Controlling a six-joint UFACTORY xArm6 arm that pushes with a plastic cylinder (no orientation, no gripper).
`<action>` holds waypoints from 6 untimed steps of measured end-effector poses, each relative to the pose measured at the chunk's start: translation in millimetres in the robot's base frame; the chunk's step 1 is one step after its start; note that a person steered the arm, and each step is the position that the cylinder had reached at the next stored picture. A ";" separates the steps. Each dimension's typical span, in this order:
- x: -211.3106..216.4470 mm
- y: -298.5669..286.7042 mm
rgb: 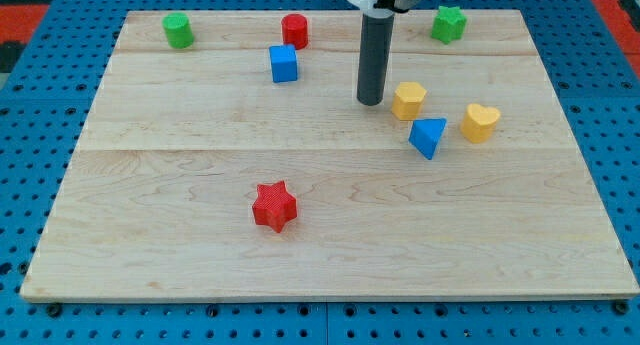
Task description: Move the red circle closer to the blue cube
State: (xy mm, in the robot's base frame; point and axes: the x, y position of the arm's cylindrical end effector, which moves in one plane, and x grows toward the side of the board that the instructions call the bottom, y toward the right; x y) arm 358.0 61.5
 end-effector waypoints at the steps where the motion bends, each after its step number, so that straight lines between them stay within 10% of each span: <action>1: -17.4 18.4; 3: 7.9 77.8; 6: -139.2 -46.5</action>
